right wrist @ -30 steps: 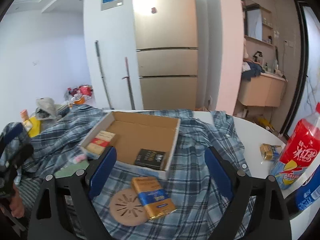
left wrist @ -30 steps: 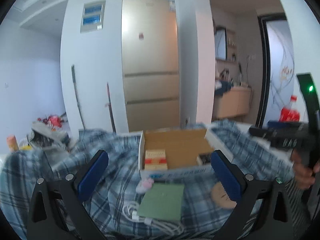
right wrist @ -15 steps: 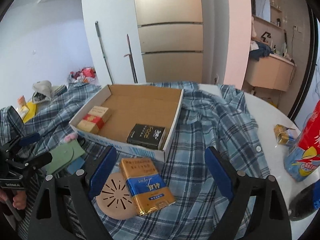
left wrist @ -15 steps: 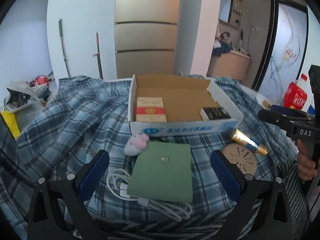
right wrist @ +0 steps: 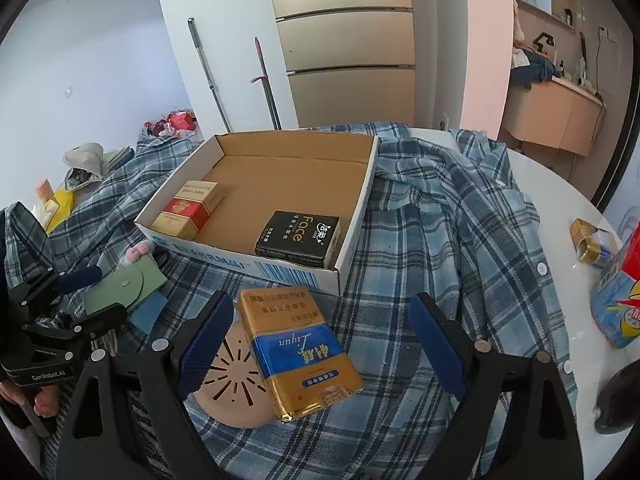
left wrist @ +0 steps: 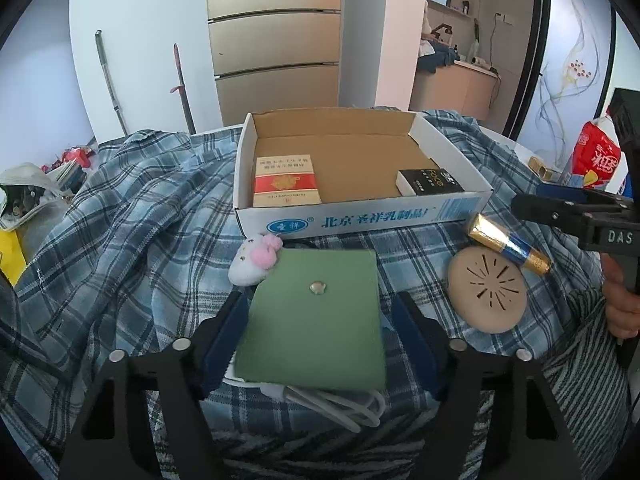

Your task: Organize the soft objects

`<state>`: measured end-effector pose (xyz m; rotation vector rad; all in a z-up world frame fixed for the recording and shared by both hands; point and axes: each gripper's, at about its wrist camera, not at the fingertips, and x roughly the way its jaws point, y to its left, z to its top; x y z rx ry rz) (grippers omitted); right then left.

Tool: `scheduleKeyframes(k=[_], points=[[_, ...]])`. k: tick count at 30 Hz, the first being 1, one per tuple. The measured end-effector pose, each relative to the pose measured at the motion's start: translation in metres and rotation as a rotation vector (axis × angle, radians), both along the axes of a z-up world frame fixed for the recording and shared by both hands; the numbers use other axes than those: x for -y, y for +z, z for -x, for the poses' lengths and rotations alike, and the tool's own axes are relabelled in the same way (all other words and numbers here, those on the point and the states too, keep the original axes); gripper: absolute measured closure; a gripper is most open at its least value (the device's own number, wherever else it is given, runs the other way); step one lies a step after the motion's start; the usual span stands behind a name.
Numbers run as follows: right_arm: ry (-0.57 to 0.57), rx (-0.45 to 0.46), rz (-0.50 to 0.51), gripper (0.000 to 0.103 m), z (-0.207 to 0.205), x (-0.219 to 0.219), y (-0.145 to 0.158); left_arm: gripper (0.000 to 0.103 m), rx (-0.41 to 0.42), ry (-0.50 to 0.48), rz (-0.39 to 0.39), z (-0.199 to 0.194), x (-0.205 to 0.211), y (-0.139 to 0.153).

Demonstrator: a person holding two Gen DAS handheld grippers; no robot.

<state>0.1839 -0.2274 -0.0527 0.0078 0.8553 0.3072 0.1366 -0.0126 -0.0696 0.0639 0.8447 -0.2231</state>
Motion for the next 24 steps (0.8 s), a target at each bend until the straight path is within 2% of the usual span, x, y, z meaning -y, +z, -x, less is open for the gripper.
scheduleKeyframes(k=[6, 12, 14, 17, 18, 19, 23, 24], points=[[0.001, 0.004, 0.007, 0.014, 0.000, -0.001, 0.001, 0.028, -0.005, -0.044, -0.021, 0.005, 0.010, -0.001], [0.001, 0.000, 0.013, 0.014, 0.000, -0.002, -0.001, 0.029, -0.031, -0.013, -0.010, 0.001, 0.006, -0.002], [0.000, 0.000, 0.016, 0.014, -0.001, -0.002, -0.001, 0.038, -0.035, -0.006, -0.011, 0.000, 0.005, -0.003], [0.000, 0.003, 0.015, 0.014, -0.001, -0.002, -0.001, 0.054, 0.012, -0.012, -0.049, 0.007, 0.010, 0.002], [0.000, 0.004, 0.014, 0.014, -0.001, -0.002, -0.001, 0.063, 0.026, -0.018, -0.057, 0.009, 0.012, 0.003], [-0.001, 0.003, 0.011, 0.014, -0.001, -0.001, -0.001, 0.066, 0.040, -0.028, -0.065, 0.011, 0.015, 0.005], [-0.009, -0.004, -0.007, 0.014, -0.002, 0.003, -0.001, 0.063, 0.028, -0.011, -0.064, 0.008, 0.011, 0.003], [-0.012, -0.006, -0.009, 0.014, -0.002, 0.003, -0.001, 0.050, 0.016, 0.002, -0.048, 0.006, 0.007, 0.003]])
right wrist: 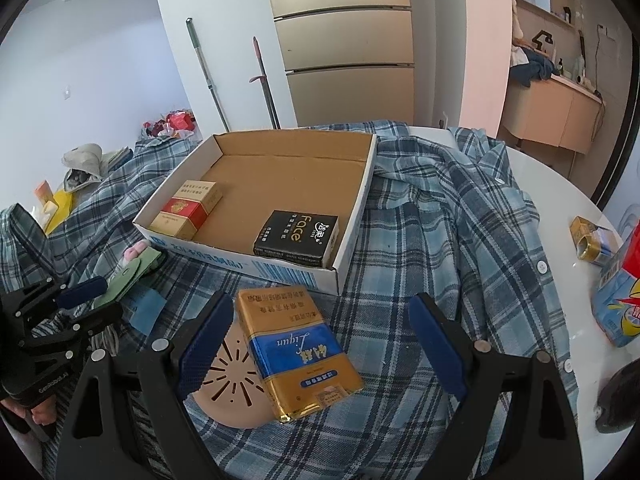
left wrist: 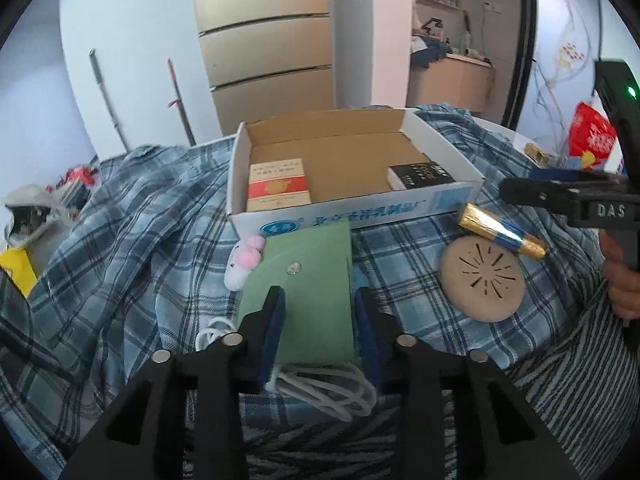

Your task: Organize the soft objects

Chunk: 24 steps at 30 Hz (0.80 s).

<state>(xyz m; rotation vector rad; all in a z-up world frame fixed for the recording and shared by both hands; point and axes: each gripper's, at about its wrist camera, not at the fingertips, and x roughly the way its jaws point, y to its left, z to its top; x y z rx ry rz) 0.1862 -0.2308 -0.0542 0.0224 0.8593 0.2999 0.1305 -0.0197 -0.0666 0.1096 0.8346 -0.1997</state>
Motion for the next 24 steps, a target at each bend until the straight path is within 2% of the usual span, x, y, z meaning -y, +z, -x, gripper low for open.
scheduleKeyframes(k=[1, 3, 5, 7, 10, 13, 19, 24], points=[[-0.001, -0.003, -0.002, 0.014, 0.000, 0.000, 0.000, 0.031, -0.005, 0.008, 0.014, -0.001, -0.003, 0.000], [0.004, -0.004, -0.003, 0.014, 0.000, 0.001, 0.000, 0.017, 0.001, 0.028, 0.053, -0.002, -0.011, 0.002], [0.009, 0.000, 0.000, 0.014, 0.001, -0.001, 0.001, 0.017, 0.010, 0.038, 0.074, -0.002, -0.016, 0.005], [0.014, 0.002, 0.000, 0.014, 0.002, -0.001, 0.001, 0.017, -0.004, 0.038, 0.061, -0.006, -0.018, 0.004], [0.021, 0.000, -0.001, 0.014, 0.002, -0.003, 0.001, 0.017, -0.027, -0.059, 0.055, -0.011, -0.019, 0.008], [0.027, -0.003, 0.001, 0.014, 0.002, -0.004, 0.000, 0.017, 0.006, -0.087, -0.008, -0.011, -0.021, 0.011], [0.050, -0.005, -0.001, 0.014, 0.003, -0.007, 0.000, 0.017, -0.101, -0.076, 0.040, -0.026, -0.035, -0.004], [0.175, 0.003, -0.025, 0.014, 0.017, -0.023, 0.006, 0.017, -0.131, -0.079, 0.024, -0.028, -0.031, -0.012]])
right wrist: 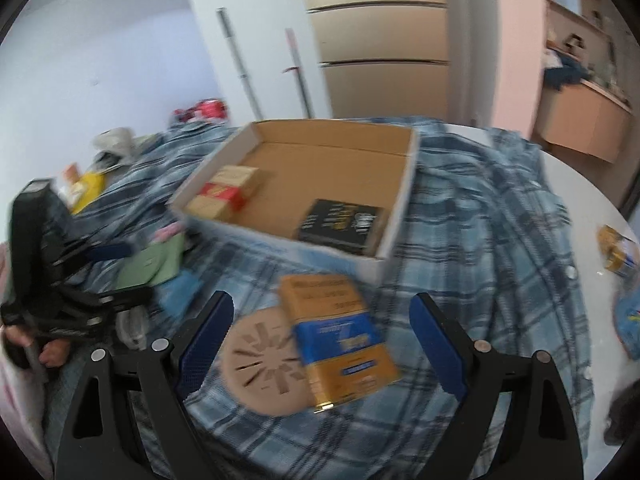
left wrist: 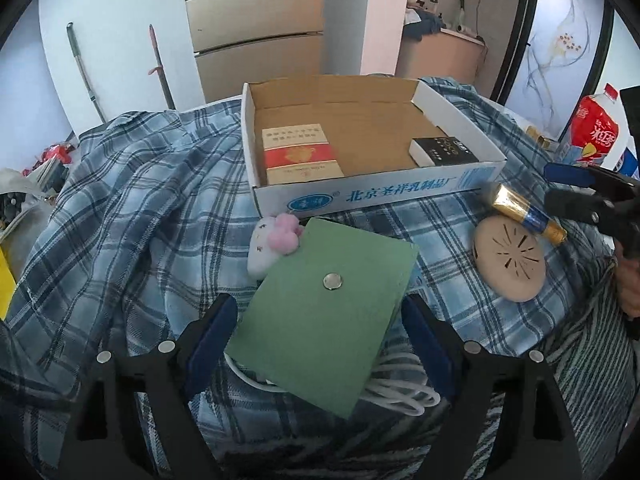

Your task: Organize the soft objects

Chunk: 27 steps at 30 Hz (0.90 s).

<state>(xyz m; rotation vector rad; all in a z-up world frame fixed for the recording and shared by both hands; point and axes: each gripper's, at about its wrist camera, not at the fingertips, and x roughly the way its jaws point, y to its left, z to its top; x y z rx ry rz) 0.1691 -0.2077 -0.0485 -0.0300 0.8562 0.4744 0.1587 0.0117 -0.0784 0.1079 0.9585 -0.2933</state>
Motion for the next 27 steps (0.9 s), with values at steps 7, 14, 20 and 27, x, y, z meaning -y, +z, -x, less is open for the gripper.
scheduleKeyframes(k=[7, 14, 20, 27], points=[[0.088, 0.086, 0.046, 0.014, 0.029, -0.027, 0.009, 0.017, -0.011, -0.026, 0.009, 0.007, 0.002, 0.002], [0.005, 0.109, 0.121, 0.014, 0.023, -0.027, 0.003, 0.017, 0.021, -0.078, 0.056, 0.021, 0.009, 0.013], [-0.019, 0.101, 0.122, 0.014, 0.018, -0.021, 0.001, 0.017, 0.036, -0.023, 0.026, 0.017, 0.007, 0.011], [-0.013, 0.082, 0.114, 0.014, 0.015, -0.020, -0.002, 0.017, -0.008, -0.006, 0.046, 0.005, 0.001, 0.003]])
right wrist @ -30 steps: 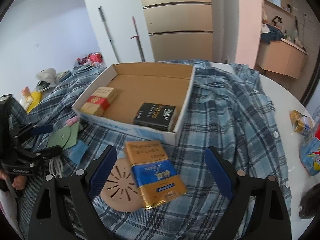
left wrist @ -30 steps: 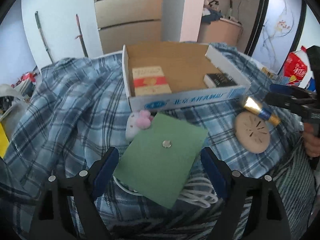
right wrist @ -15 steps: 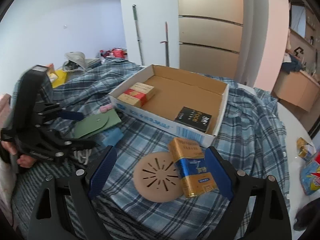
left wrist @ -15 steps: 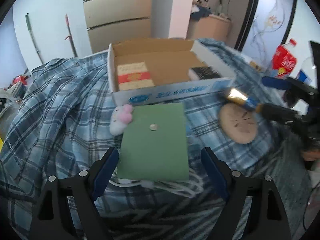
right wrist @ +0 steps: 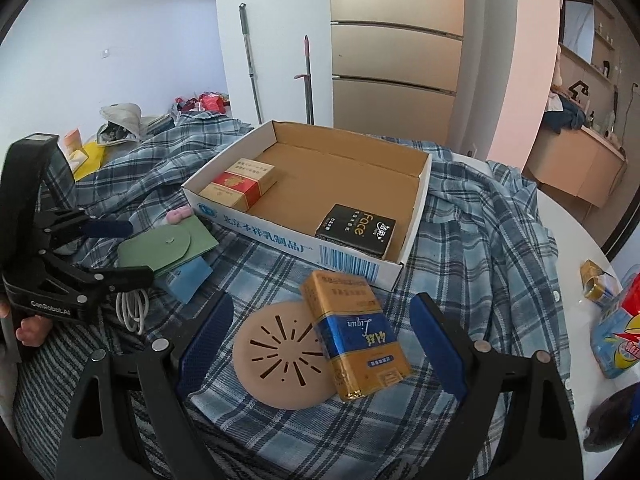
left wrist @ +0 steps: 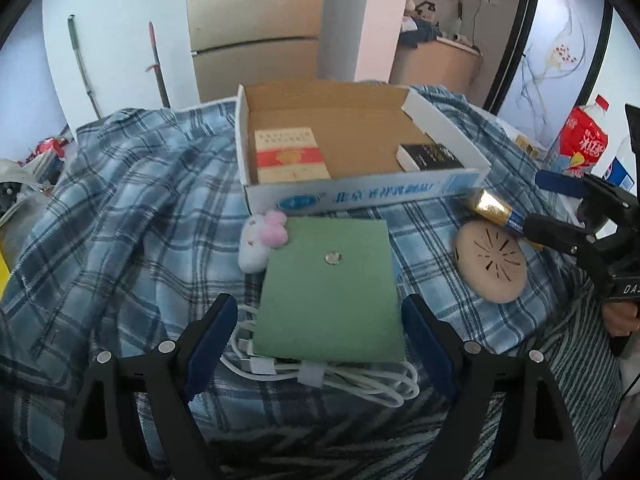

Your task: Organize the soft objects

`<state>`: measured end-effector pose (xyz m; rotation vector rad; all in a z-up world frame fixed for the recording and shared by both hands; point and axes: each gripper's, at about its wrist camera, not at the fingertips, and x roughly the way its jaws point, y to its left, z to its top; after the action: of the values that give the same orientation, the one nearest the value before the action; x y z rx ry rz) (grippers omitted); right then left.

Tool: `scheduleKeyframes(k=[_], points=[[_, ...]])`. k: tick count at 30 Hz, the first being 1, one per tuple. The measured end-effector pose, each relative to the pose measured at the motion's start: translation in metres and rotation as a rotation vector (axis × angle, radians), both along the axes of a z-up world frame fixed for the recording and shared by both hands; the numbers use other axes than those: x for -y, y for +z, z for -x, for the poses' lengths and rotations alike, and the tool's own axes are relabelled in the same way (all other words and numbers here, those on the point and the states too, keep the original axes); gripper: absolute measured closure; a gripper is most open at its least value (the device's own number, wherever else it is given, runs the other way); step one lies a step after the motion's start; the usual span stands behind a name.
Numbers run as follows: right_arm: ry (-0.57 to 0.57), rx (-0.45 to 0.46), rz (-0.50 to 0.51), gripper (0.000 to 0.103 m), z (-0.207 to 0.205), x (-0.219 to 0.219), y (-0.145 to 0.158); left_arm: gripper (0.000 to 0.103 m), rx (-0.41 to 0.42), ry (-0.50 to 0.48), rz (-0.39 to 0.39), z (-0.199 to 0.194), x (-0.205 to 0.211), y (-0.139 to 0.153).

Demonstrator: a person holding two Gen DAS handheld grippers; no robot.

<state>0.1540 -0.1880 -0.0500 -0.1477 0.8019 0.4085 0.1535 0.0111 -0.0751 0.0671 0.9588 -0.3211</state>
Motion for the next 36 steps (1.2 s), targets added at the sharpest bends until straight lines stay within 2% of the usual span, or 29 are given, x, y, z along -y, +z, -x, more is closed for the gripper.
scheduleKeyframes(k=[5, 6, 8, 11, 16, 20, 21, 24, 28, 32, 36], points=[[-0.005, 0.002, 0.001, 0.014, 0.000, 0.000, -0.001, 0.017, 0.004, -0.029, 0.005, 0.003, 0.005, 0.000], [-0.008, 0.001, 0.000, 0.014, -0.001, 0.001, -0.001, 0.030, -0.004, -0.030, 0.002, 0.002, 0.005, -0.001], [-0.017, -0.003, -0.007, 0.014, -0.002, 0.003, -0.001, 0.031, -0.008, -0.014, -0.014, 0.003, 0.006, -0.003], [-0.040, 0.004, -0.016, 0.014, -0.002, 0.007, 0.002, 0.032, 0.030, -0.001, -0.007, 0.009, 0.005, 0.003], [-0.093, 0.050, -0.023, 0.014, -0.001, 0.016, 0.012, 0.032, 0.157, 0.049, 0.033, 0.024, 0.002, 0.025], [-0.134, 0.061, -0.047, 0.014, -0.005, 0.026, 0.018, 0.032, 0.391, 0.113, -0.027, 0.043, 0.003, 0.048], [-0.144, 0.056, -0.056, 0.014, -0.007, 0.030, 0.019, 0.032, 0.433, 0.132, -0.017, 0.048, 0.000, 0.053], [-0.157, 0.017, -0.087, 0.014, -0.015, 0.038, 0.016, 0.032, 0.479, 0.154, 0.060, 0.055, -0.008, 0.063], [-0.162, -0.115, -0.167, 0.015, -0.030, 0.047, 0.003, 0.032, 0.493, 0.162, 0.035, 0.059, 0.000, 0.065], [-0.147, -0.214, -0.208, 0.015, -0.039, 0.050, -0.012, 0.032, 0.412, 0.148, 0.141, 0.062, 0.005, 0.060], [-0.114, -0.277, -0.221, 0.015, -0.042, 0.047, -0.022, 0.032, 0.412, 0.115, 0.058, 0.062, 0.021, 0.050]])
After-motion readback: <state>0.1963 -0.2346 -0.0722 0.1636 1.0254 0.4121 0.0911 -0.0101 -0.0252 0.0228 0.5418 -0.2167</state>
